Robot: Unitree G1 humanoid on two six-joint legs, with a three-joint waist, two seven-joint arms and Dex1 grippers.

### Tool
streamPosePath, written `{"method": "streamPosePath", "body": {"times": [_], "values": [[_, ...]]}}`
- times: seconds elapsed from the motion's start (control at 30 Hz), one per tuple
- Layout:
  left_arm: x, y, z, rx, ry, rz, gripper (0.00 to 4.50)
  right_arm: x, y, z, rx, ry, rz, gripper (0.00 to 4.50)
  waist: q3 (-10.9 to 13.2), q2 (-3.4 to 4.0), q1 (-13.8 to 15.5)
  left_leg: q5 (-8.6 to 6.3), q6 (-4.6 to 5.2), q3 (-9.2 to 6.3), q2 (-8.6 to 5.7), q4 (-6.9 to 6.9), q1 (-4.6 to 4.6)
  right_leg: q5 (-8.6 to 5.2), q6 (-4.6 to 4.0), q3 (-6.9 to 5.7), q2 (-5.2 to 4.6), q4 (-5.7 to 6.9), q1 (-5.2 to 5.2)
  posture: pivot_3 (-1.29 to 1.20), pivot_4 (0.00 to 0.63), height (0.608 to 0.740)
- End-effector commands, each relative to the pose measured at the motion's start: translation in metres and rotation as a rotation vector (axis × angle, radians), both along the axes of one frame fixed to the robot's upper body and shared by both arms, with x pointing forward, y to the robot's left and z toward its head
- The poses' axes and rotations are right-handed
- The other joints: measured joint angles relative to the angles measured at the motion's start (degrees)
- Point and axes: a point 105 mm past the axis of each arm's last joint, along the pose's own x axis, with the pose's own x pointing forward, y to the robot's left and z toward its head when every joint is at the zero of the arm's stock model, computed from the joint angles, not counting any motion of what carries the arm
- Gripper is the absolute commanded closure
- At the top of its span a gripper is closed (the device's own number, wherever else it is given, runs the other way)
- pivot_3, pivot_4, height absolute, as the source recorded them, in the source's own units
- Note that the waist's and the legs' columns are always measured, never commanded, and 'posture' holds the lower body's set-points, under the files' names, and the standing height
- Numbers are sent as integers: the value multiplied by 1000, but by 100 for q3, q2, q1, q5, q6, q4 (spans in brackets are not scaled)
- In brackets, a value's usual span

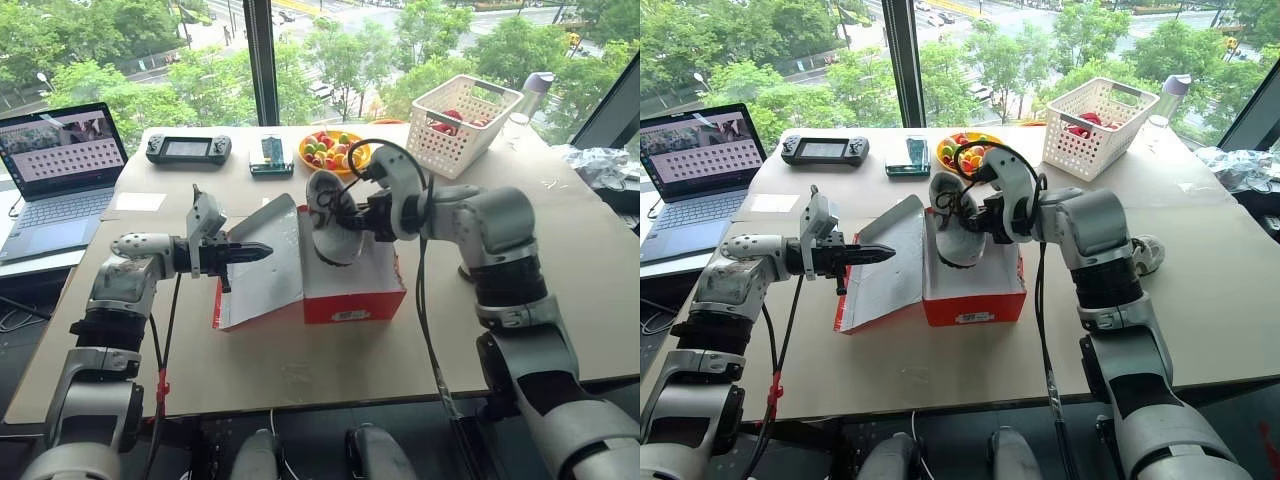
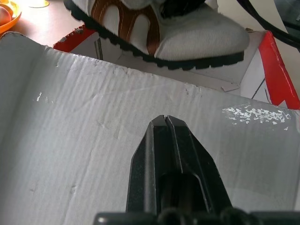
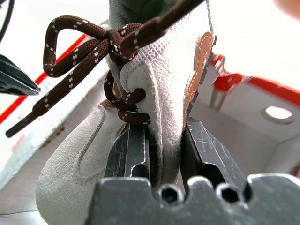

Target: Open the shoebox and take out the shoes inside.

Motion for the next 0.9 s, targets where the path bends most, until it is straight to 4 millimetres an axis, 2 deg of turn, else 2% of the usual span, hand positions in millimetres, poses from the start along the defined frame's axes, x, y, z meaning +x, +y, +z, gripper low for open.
{"method": "streamPosePath", "body": {"times": [0.03, 0.07, 0.1, 0.13, 0.2, 0.27, 0.37, 0.43, 0.6, 0.77, 0.9], "values": [[1, -2, 14, 3, -55, -16, 4500, -9, -15, 45, 107, -110, -23, 3548, 0, 0, -2, 0, 0, 0, 0, 0, 0, 0, 0, 0, 0, 1, 0, 0, 150, 738], [1, -2, 14, 4, -56, -17, 4500, -10, -20, 55, 145, -126, -37, 3548, 0, -1, 1, 0, 0, 0, 0, 0, 0, 0, 0, 0, 0, 1, -1, 0, 150, 738], [1, -2, 14, 3, -56, -17, 4500, -3, -48, 69, 181, -167, -152, 3548, 0, -1, 10, 0, 0, 0, 0, 0, 0, 0, 0, 0, 0, 1, -1, 0, 150, 738], [2, -2, 14, 3, -56, -16, 4500, 4, -87, 81, 214, -205, -311, 3548, 1, -1, 20, 0, 0, 0, 0, 0, -1, 1, -2, 0, 0, 0, -1, 0, 150, 738], [3, -2, 14, 2, -55, -16, 4500, 7, -147, 90, 274, -231, -560, 3548, 3, -3, 125, 0, 0, 0, -4, 0, -5, 1, -2, -3, -4, -2, -1, 0, 150, 738], [3, -3, 13, 3, -51, -19, 4500, 2, -199, 82, 295, -226, -784, 3548, 3, -3, 241, -1, -1, 1, -9, 0, -7, 2, -4, -10, -12, -16, 2, 0, 150, 738], [3, -5, 11, 2, -45, -27, 4500, -14, -251, 59, 238, -199, -1008, 3548, 2, -3, 256, -3, -3, 4, -8, -15, -7, 3, -2, -9, -11, -57, 10, 0, 150, 738], [3, -6, 10, 2, -43, -34, 4500, -28, -279, 38, 225, -153, -1135, 3548, 2, -4, 236, -8, 7, 8, -8, -15, -7, 11, -11, -3, -11, -60, 12, 0, 150, 738], [4, -10, 10, 0, -38, -50, 4500, -44, -300, -9, 233, -43, -1273, 3548, 8, 16, 108, -10, 13, 9, -8, -16, -5, 16, -4, 13, -2, -51, 8, 0, 150, 738], [4, -10, 10, 1, -36, -56, 4500, -57, -323, -28, 274, -27, -1377, 3548, 9, 17, 89, -4, 22, 0, -7, -15, 3, 7, 28, 15, 7, -43, 10, 0, 150, 738], [4, -10, 10, 3, -35, -55, 4500, -59, -323, -54, 274, 53, -1382, 3548, 9, 17, 90, -3, 25, 2, -8, -11, 3, 11, 35, 17, 4, -49, 16, 0, 150, 738]]}}
